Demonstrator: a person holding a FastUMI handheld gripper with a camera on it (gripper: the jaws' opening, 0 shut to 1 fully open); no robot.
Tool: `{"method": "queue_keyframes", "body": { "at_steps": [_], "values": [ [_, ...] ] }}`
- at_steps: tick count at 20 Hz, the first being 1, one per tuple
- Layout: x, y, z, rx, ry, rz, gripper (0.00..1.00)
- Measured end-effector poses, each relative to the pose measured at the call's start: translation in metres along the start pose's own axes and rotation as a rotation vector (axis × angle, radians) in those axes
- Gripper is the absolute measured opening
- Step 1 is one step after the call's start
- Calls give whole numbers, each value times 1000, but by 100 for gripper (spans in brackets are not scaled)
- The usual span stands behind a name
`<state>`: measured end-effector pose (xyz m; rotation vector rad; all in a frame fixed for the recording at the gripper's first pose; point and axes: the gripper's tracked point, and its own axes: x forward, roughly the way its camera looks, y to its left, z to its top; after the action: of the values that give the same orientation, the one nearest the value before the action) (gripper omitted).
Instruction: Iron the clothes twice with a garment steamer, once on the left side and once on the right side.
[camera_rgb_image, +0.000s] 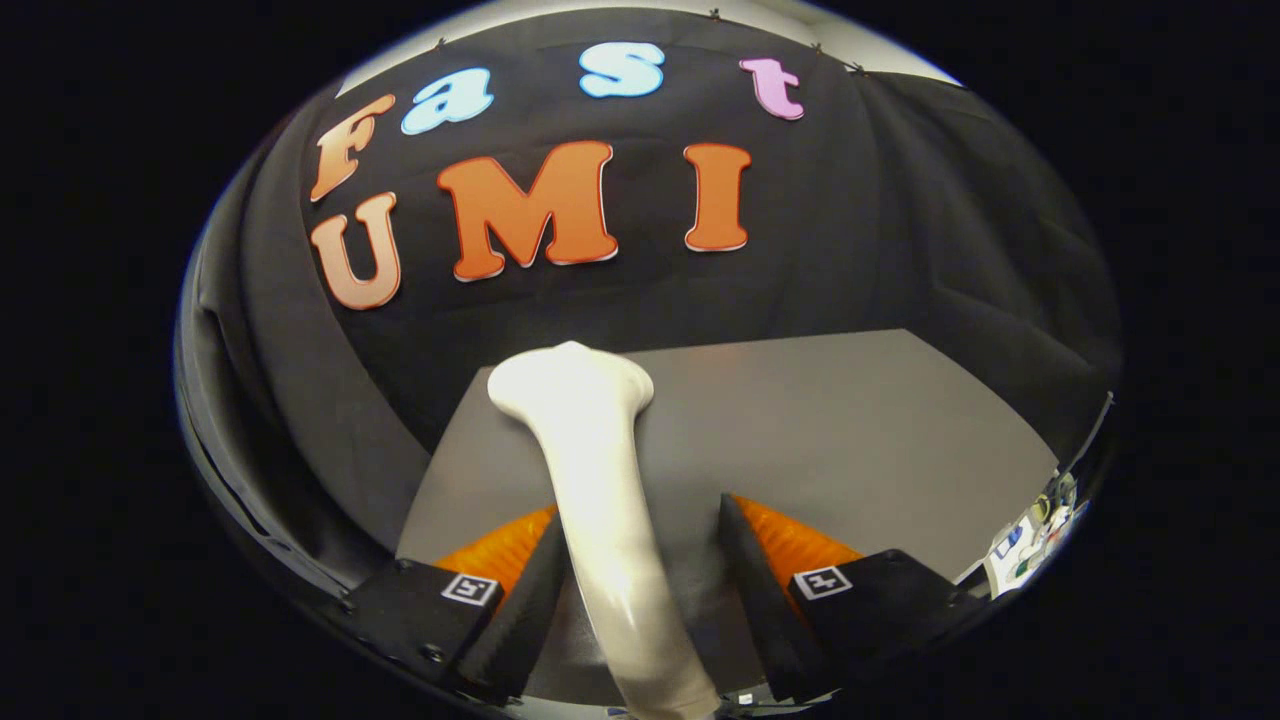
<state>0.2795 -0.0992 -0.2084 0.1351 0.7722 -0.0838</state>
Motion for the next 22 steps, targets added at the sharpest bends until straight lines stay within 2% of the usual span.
{"method": "queue_keyframes", "body": {
  "at_steps": [2,3,6,9,16,22],
  "values": [
    [1,4,1,-1,-18,19,86],
    [1,11,1,-4,-21,38,78],
    [1,9,1,-21,-15,10,55],
    [-3,7,2,-39,-31,-38,45],
    [-32,5,2,-36,-135,-105,45],
    [-94,16,8,-93,-302,-164,44]
  ]
}}
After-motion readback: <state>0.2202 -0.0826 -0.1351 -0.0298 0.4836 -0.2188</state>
